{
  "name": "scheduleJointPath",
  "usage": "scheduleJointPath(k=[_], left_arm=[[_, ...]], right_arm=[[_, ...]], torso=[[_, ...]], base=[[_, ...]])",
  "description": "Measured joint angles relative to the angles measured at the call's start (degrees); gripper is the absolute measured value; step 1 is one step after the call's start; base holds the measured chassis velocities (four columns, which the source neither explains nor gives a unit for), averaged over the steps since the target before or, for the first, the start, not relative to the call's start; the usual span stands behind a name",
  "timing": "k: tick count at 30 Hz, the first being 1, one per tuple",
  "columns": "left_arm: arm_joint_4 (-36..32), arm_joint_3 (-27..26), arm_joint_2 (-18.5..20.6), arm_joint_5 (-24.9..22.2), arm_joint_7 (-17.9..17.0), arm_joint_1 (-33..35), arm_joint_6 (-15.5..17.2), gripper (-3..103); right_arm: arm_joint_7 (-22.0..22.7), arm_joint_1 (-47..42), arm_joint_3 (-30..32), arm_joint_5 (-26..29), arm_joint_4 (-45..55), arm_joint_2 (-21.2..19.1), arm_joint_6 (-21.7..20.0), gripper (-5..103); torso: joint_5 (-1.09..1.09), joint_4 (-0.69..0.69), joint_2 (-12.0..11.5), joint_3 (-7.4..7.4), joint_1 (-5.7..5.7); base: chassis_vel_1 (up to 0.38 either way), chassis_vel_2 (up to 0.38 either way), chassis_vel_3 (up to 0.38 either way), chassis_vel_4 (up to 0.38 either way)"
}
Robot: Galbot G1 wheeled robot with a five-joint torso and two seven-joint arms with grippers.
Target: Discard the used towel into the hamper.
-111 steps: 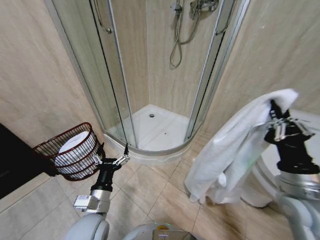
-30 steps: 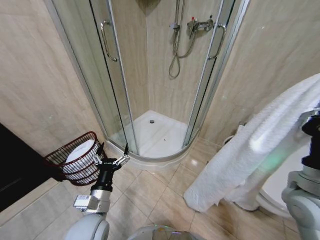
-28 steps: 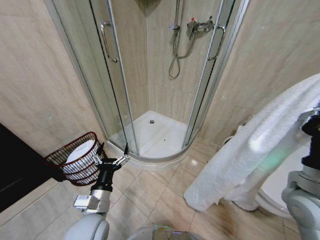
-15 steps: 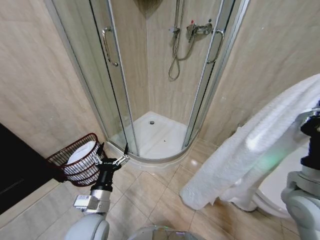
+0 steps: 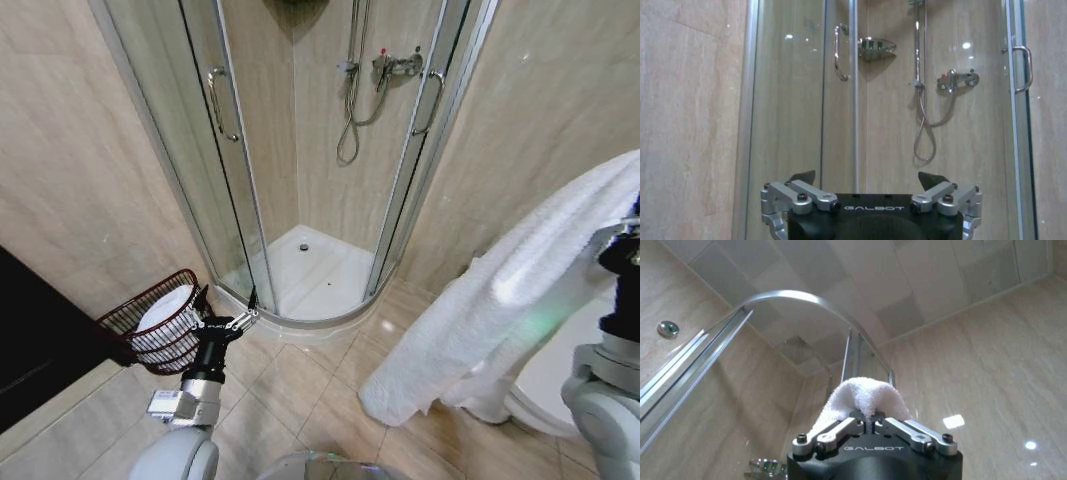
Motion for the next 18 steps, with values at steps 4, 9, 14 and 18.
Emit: scheduleJointPath(k=[4, 9, 14, 18], left_arm=[[0.0, 0.0, 0.0, 0.0, 0.0, 0.0, 0.0, 100], [0.0, 0.0, 0.0, 0.0, 0.0, 0.0, 0.0, 100], [0.0, 0.0, 0.0, 0.0, 0.0, 0.0, 0.0, 100], [0.0, 0.0, 0.0, 0.0, 0.0, 0.0, 0.0, 100]], right_arm=[[0.0, 0.0, 0.0, 0.0, 0.0, 0.0, 0.0, 3], [-0.1, 0.0, -0.1, 0.0, 0.0, 0.0, 0.0, 3], [-0.1, 0.0, -0.1, 0.0, 0.0, 0.0, 0.0, 3], [-0.1, -0.1, -0.2, 0.0, 0.0, 0.0, 0.0, 3]], torso=[[0.00, 0.00, 0.7, 0.42, 0.31], [0.00, 0.00, 2.1, 1.23, 0.91], [0.00, 0.00, 3.4, 1.98, 1.44], [0.00, 0.00, 4.5, 2.60, 1.93]], base=[[0.000, 0.000, 0.000, 0.000], [0.000, 0.000, 0.000, 0.000], [0.000, 0.000, 0.000, 0.000], [0.000, 0.000, 0.000, 0.000]])
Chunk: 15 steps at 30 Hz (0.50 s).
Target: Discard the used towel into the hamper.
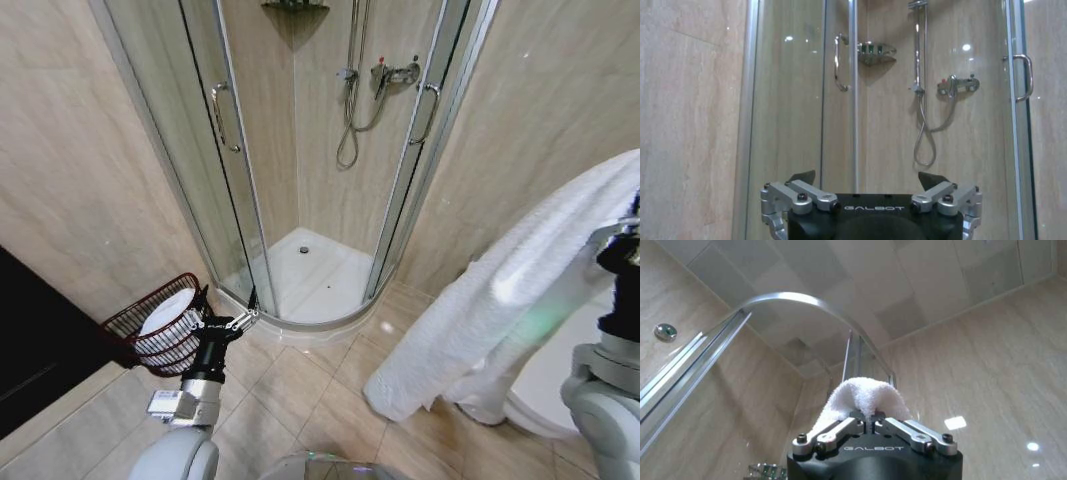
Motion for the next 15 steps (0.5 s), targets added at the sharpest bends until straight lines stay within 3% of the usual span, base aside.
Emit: scheduleJointPath(k=[15], left_arm=[[0.0, 0.0, 0.0, 0.0, 0.0, 0.0, 0.0, 100]], right_arm=[[0.0, -0.5, 0.4, 0.1, 0.0, 0.1, 0.1, 3]], torso=[[0.00, 0.00, 3.8, 2.21, 1.59]], base=[[0.000, 0.000, 0.000, 0.000]])
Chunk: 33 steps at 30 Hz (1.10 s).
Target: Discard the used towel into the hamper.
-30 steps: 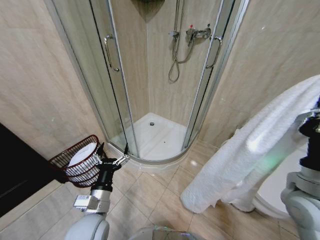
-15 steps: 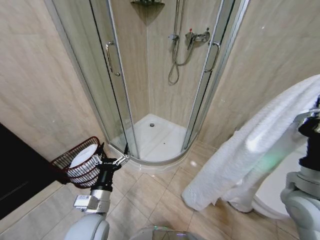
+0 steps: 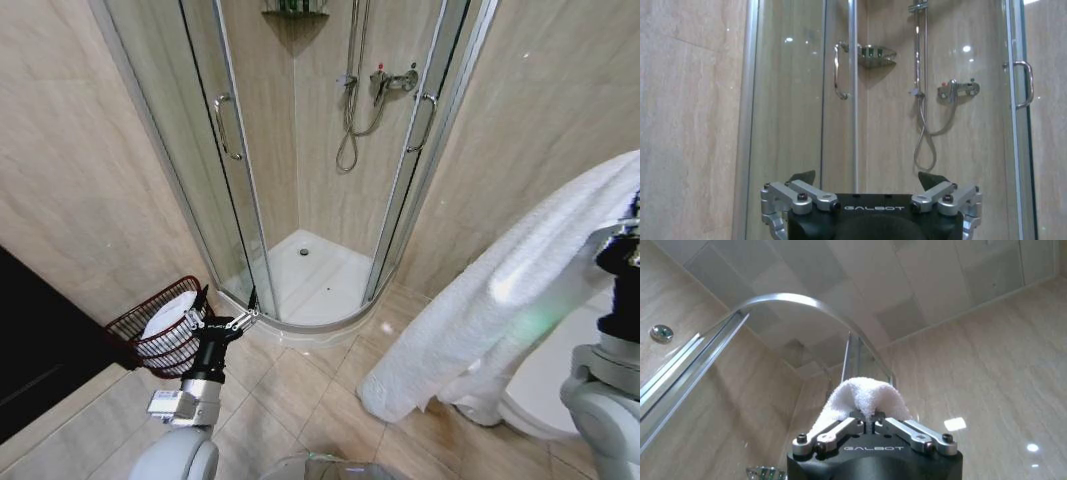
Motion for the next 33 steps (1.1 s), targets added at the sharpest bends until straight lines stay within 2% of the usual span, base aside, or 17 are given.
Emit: scheduleJointPath(k=[9, 26, 33], left_arm=[[0.0, 0.0, 0.0, 0.0, 0.0, 0.0, 0.0, 100], [0.0, 0.0, 0.0, 0.0, 0.0, 0.0, 0.0, 100], [0.0, 0.0, 0.0, 0.0, 0.0, 0.0, 0.0, 100]], right_arm=[[0.1, -0.3, 0.2, 0.1, 0.0, 0.2, 0.1, 3], [0.1, -0.5, 0.2, 0.1, 0.0, 0.2, 0.0, 3], [0.2, -0.5, 0.3, 0.1, 0.0, 0.2, 0.0, 3]], torso=[[0.00, 0.00, 1.8, 1.02, 0.82], [0.00, 0.00, 6.7, 3.82, 2.86], [0.00, 0.00, 7.8, 4.47, 3.35]], base=[[0.000, 0.000, 0.000, 0.000], [0.000, 0.000, 0.000, 0.000], [0.000, 0.000, 0.000, 0.000]])
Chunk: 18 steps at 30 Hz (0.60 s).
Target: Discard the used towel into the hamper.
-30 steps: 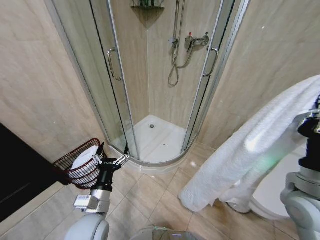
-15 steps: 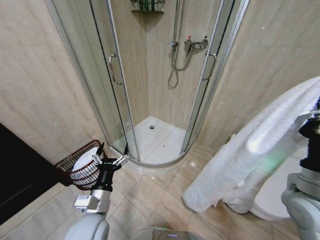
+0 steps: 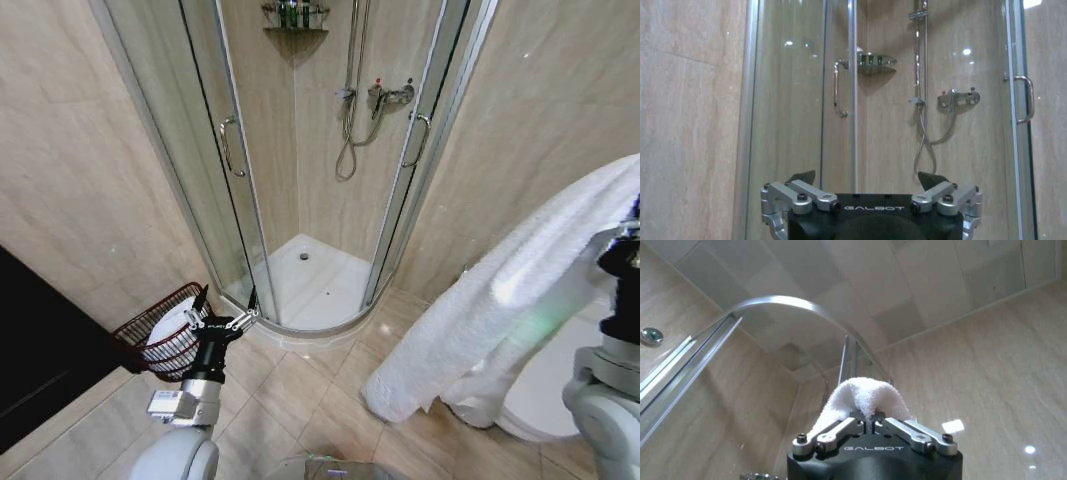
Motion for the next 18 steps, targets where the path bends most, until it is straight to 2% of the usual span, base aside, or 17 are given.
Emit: scheduleJointPath(k=[2, 18], left_arm=[[0.0, 0.0, 0.0, 0.0, 0.0, 0.0, 0.0, 100], [0.0, 0.0, 0.0, 0.0, 0.0, 0.0, 0.0, 100]], right_arm=[[0.0, -0.1, 0.1, 0.0, 0.0, 0.0, 0.0, 3], [0.0, -0.2, 0.1, 0.0, 0.0, 0.0, 0.0, 3]], torso=[[0.00, 0.00, 1.2, 0.66, 0.54], [0.00, 0.00, 5.5, 3.06, 2.47]], base=[[0.000, 0.000, 0.000, 0.000], [0.000, 0.000, 0.000, 0.000]])
